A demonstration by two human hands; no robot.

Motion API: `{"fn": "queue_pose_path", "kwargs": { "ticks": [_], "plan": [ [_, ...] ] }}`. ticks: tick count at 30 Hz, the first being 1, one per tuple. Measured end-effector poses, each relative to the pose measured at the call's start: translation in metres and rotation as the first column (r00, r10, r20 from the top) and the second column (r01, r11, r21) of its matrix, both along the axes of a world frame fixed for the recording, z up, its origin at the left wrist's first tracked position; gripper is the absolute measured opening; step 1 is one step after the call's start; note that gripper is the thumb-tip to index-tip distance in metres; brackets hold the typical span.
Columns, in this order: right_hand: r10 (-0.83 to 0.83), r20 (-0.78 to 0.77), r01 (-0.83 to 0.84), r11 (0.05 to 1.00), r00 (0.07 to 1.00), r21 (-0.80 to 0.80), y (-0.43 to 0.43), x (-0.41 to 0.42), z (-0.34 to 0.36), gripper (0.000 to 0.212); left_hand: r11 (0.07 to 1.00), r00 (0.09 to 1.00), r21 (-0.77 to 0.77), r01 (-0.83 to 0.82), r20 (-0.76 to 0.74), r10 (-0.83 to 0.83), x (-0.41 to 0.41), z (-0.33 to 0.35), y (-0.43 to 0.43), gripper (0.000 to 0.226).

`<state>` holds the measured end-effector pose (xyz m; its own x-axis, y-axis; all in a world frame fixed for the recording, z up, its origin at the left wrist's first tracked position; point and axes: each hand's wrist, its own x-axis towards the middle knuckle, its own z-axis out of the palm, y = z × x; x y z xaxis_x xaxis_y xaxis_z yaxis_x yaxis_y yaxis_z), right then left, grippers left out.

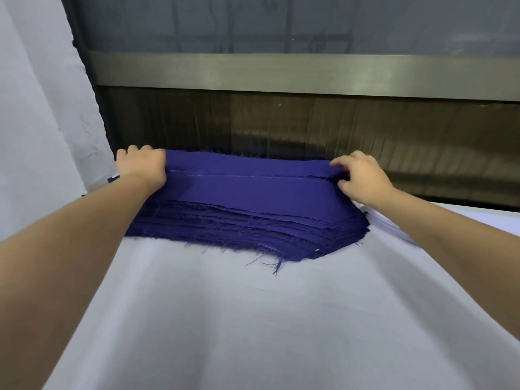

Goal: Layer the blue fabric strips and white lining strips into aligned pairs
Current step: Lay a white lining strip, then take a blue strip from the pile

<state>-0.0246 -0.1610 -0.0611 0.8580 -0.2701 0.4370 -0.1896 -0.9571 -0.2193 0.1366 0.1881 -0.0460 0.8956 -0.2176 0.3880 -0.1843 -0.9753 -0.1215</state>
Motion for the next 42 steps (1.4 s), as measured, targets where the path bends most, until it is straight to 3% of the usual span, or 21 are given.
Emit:
{"fn": "queue_pose_path", "kwargs": {
  "ticks": [3, 6, 13, 17, 23, 28, 31, 34, 38, 42],
  "plan": [
    [0.069, -0.101, -0.090, 0.972, 0.993, -0.218, 0.003, 0.008, 0.003, 0.046, 0.995, 0.995, -0.012, 0.100, 0.012, -0.100, -0.007, 0.003, -0.023, 0.030],
    [0.106, -0.136, -0.142, 0.944, 0.985, -0.297, 0.002, 0.013, 0.008, 0.041, 0.974, 0.976, -0.055, 0.219, 0.000, -0.219, -0.015, 0.005, -0.053, 0.028],
    [0.141, -0.193, -0.197, 0.931, 0.971, -0.306, -0.002, 0.015, 0.021, 0.027, 0.901, 0.906, -0.094, 0.424, 0.031, -0.423, -0.038, -0.001, -0.114, 0.023],
    [0.120, -0.155, -0.140, 0.982, 0.981, -0.125, -0.001, 0.017, 0.026, 0.019, 0.871, 0.878, -0.120, 0.476, 0.018, -0.478, -0.043, -0.002, -0.128, 0.022],
    [0.133, -0.184, -0.147, 0.987, 0.974, -0.066, 0.002, 0.025, 0.039, 0.006, 0.836, 0.864, -0.246, 0.491, 0.016, -0.503, -0.050, -0.002, -0.134, 0.027],
    [0.158, 0.053, -0.164, 0.977, 0.986, 0.135, -0.001, 0.019, 0.048, 0.013, 0.833, 0.852, -0.206, 0.514, 0.012, -0.523, -0.057, 0.000, -0.139, 0.050],
    [0.128, 0.191, -0.147, 0.985, 0.973, 0.091, 0.007, 0.018, 0.052, 0.014, 0.853, 0.862, -0.126, 0.507, 0.056, -0.504, -0.062, 0.001, -0.147, 0.052],
    [0.092, 0.257, -0.105, 0.994, 0.962, 0.038, 0.013, 0.012, 0.055, 0.013, 0.912, 0.915, -0.104, 0.396, 0.132, -0.382, -0.065, 0.004, -0.150, 0.038],
    [0.105, 0.247, -0.088, 0.993, 0.963, -0.079, 0.015, -0.012, 0.050, 0.013, 0.954, 0.955, -0.116, 0.275, 0.146, -0.257, -0.065, 0.010, -0.143, 0.022],
    [0.131, 0.193, -0.104, 0.984, 0.972, -0.143, 0.006, -0.048, 0.034, 0.017, 0.937, 0.936, -0.121, 0.328, 0.177, -0.305, -0.073, 0.011, -0.135, 0.018]
  ]
}}
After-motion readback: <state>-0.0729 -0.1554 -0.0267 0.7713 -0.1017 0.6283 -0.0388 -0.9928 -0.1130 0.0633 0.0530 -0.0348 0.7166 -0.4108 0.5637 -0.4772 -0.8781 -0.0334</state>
